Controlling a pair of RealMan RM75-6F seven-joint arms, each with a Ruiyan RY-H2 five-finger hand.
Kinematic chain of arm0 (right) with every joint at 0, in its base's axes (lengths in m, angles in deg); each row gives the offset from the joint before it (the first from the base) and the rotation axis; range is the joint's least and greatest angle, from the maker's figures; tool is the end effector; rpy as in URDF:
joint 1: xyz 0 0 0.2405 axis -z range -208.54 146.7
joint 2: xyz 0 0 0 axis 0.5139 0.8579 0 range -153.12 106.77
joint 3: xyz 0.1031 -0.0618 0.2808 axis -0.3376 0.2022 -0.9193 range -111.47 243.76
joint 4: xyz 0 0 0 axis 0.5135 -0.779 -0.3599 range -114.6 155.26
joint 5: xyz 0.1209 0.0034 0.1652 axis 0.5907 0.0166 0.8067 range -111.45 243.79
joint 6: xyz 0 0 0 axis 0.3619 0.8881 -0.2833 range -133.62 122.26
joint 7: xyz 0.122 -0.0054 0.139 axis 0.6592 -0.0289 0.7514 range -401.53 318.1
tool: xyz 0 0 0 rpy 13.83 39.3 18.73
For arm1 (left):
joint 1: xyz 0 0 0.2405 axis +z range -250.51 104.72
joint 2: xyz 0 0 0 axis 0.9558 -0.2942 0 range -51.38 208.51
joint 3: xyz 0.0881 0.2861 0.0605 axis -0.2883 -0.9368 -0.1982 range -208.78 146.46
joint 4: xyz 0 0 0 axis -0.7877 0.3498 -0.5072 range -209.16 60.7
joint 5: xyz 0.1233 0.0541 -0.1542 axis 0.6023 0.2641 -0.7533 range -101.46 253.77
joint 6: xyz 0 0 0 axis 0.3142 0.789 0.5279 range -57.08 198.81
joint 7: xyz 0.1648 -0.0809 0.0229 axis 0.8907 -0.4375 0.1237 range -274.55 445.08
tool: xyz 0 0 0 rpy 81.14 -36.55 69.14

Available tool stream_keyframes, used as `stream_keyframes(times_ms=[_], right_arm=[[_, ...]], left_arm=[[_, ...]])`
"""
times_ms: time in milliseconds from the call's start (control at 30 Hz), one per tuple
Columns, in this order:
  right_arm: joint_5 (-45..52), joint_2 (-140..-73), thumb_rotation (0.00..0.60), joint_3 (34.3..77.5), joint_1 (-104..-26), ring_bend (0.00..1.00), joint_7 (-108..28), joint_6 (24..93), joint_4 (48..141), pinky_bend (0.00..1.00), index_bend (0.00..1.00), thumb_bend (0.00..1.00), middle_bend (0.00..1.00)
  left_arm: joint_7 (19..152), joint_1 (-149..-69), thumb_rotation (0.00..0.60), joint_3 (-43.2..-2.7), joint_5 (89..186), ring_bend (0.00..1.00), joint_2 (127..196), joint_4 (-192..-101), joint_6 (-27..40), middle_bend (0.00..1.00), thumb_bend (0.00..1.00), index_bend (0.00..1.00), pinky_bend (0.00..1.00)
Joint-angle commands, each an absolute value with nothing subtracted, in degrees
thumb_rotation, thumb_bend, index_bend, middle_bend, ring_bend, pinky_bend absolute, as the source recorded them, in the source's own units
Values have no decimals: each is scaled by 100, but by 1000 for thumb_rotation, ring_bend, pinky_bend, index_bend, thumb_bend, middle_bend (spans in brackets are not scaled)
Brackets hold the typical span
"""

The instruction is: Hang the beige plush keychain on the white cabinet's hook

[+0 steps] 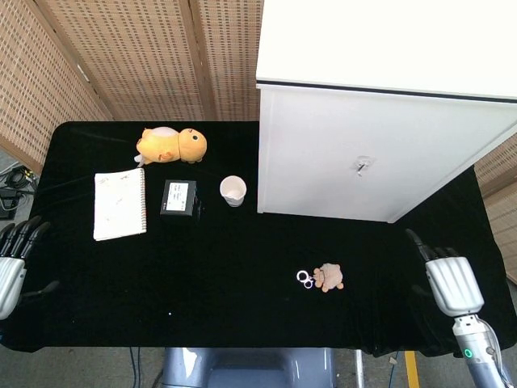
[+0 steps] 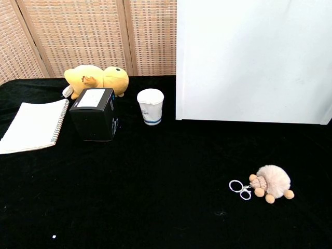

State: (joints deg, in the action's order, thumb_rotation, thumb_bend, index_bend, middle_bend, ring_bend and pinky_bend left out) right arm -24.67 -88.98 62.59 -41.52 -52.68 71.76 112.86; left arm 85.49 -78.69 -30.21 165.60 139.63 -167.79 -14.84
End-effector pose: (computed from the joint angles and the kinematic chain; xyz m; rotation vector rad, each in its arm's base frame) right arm -0.3196 -0.2586 0.1477 1.6362 -0.7436 0.8310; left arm -0.3402 0.2236 0.1943 -1.4684 -0.8555 -0.9082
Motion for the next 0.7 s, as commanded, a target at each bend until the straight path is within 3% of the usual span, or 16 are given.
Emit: stream_keyframes(times_ms=[33,267,400,567,700], right_arm=[[-2654,-8881,600,6243,-4759,976,-5149,6397,11312,1000,238,150,891],[-1868,-8772,600,6009,-5818,1000,-4643,4534,11893,1000,321,334,944],[-1548,-8857,600,5923,-6098,1000,-4719,4139,12042,1000,387,396,957],[-393,-9449,600,5735,-6705,1000,-5052,3372,11883,1000,439,512,962],[337,-9829,600,5776,-7080,1000,-5654,3249,11760,1000,444,547,962]], left_arm=[[8550,-7897,600,-2987,16472,0,13979,-16751,-1414,0,0,0,0],[8591,-7940,600,-2944,16329,0,14027,-16690,-1300,0,0,0,0],[8563,-7948,600,-2926,16273,0,14026,-16675,-1268,0,0,0,0],[8431,-7987,600,-2946,16247,0,14003,-16703,-1146,0,0,0,0],[8434,-7990,600,-2944,16263,0,13975,-16716,-1159,0,0,0,0]])
